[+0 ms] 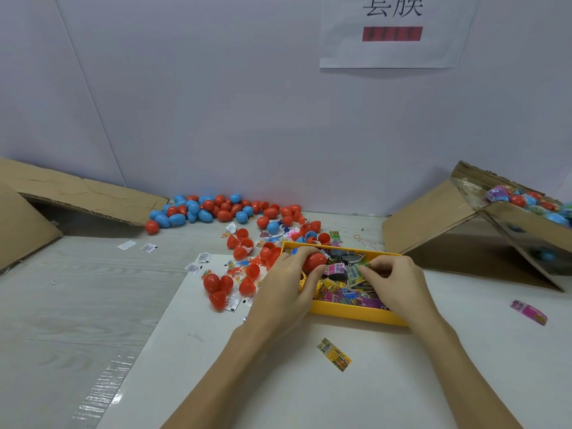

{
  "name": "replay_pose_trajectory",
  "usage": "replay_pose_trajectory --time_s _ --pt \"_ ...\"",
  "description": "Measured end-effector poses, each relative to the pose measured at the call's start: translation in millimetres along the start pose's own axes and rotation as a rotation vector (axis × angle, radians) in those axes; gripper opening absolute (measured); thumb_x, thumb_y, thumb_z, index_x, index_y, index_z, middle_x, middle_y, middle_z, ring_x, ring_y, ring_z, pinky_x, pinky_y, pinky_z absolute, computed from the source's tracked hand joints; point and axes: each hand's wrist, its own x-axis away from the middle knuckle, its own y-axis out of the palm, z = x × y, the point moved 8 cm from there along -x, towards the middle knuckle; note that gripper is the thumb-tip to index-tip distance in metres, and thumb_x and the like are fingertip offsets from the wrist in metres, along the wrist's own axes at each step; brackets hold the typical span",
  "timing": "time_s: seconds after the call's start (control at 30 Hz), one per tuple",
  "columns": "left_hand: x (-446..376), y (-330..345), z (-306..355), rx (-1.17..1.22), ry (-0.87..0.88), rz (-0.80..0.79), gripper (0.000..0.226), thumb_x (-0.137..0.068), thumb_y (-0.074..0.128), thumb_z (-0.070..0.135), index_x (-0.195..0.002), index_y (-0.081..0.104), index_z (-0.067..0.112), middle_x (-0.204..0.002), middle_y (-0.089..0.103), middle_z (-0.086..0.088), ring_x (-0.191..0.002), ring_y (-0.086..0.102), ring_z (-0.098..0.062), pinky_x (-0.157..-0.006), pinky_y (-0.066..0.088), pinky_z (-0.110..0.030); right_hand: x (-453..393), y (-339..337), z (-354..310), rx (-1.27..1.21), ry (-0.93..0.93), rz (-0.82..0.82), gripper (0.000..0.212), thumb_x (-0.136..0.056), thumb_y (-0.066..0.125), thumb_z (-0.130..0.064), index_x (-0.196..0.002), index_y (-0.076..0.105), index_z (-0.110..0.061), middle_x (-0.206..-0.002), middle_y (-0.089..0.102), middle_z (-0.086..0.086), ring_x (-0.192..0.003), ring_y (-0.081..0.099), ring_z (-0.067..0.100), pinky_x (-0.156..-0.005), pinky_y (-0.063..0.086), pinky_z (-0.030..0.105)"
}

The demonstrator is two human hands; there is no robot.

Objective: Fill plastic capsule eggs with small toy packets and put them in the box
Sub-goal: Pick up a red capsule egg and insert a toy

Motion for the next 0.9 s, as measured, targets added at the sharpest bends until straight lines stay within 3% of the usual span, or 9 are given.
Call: replay_pose_trajectory --time_s 0.07,0.17,0.27,0.33,0.4,0.53,0.63,0.8,0.9 --pt "-1 -3 2 -0.005 0.015 0.027 0.039 -0.103 0.051 0.046 -0.136 0.055 0.026 -0.121 0.060 0.011 -0.113 0.052 -0.006 -0.095 0.049 -0.027 1 -1 -4 -0.029 -0.028 0.000 0.025 -0.099 0.069 -0.027 -0.078 0.076 -0.016 -0.077 0.072 -0.002 -0.075 0.064 0.011 -0.059 0.041 0.019" --pt "-2 -6 3 -0.007 0.020 0.056 0.039 -0.103 0.055 0.042 -0.134 0.060 0.019 -0.123 0.058 0.007 -0.117 0.050 -0.009 -0.098 0.048 -0.029 3 1 -10 -0.067 -0.056 0.000 0.019 -0.101 0.066 -0.025 -0.091 0.081 -0.018 -0.079 0.073 -0.006 -0.076 0.064 0.002 -0.060 0.043 0.013" --pt "-3 -7 4 0.004 0.029 0.060 0.043 -0.103 0.057 0.035 -0.142 0.057 0.016 -0.127 0.057 0.005 -0.120 0.051 -0.010 -0.101 0.048 -0.029 4 2 -14 -0.051 -0.106 0.020 0.030 -0.103 0.063 -0.022 -0.076 0.076 -0.020 -0.062 0.066 -0.004 -0.064 0.063 0.014 -0.054 0.042 0.019" --pt "-3 -8 6 0.021 0.040 0.067 0.046 -0.103 0.059 0.032 -0.146 0.052 0.019 -0.130 0.058 0.007 -0.121 0.052 -0.008 -0.101 0.047 -0.023 4 0 -14 -0.062 -0.119 0.047 0.028 -0.103 0.062 -0.021 -0.083 0.078 -0.012 -0.067 0.068 -0.001 -0.074 0.068 0.024 -0.060 0.048 0.028" --pt "-2 -9 7 0.054 0.036 0.080 0.046 -0.102 0.061 0.032 -0.146 0.051 0.022 -0.130 0.061 0.008 -0.118 0.055 -0.005 -0.098 0.047 -0.019 5 -3 -17 -0.076 -0.142 0.090 0.024 -0.103 0.061 -0.020 -0.096 0.081 -0.009 -0.072 0.063 -0.014 -0.078 0.068 0.017 -0.058 0.047 0.025" --pt "-3 -14 15 0.143 0.117 0.125 0.030 -0.104 0.058 0.017 -0.131 0.066 0.026 -0.119 0.065 0.004 -0.108 0.060 -0.009 -0.086 0.053 -0.029 4 -1 -18 -0.277 -0.152 0.034 0.022 -0.104 0.060 -0.020 -0.101 0.081 -0.013 -0.081 0.074 -0.008 -0.082 0.070 0.004 -0.066 0.056 0.025" --pt "-2 -16 15 0.157 0.110 0.162 0.028 -0.101 0.060 0.009 -0.119 0.075 0.024 -0.112 0.060 0.001 -0.104 0.057 -0.009 -0.081 0.050 -0.022 5 5 -22 -0.387 -0.138 -0.013 0.026 -0.104 0.061 -0.023 -0.091 0.080 -0.012 -0.080 0.075 0.007 -0.083 0.070 0.015 -0.072 0.057 0.033" --pt "0 -17 16 0.193 0.047 0.224 0.020 -0.092 0.075 0.035 -0.108 0.072 0.024 -0.109 0.055 0.004 -0.107 0.056 -0.008 -0.085 0.047 -0.015 17 23 -37 -0.511 -0.122 -0.195 0.022 -0.101 0.065 -0.029 -0.088 0.081 -0.030 -0.085 0.078 0.001 -0.084 0.072 0.011 -0.072 0.059 0.021" --pt "0 -21 13 0.191 0.027 0.266 0.013 -0.090 0.078 0.028 -0.098 0.072 0.020 -0.104 0.055 0.003 -0.101 0.057 -0.009 -0.082 0.048 -0.017 21 28 -42 -0.512 -0.123 -0.238 0.016 -0.100 0.066 -0.031 -0.101 0.082 -0.028 -0.088 0.079 -0.009 -0.086 0.073 0.002 -0.070 0.056 0.016"
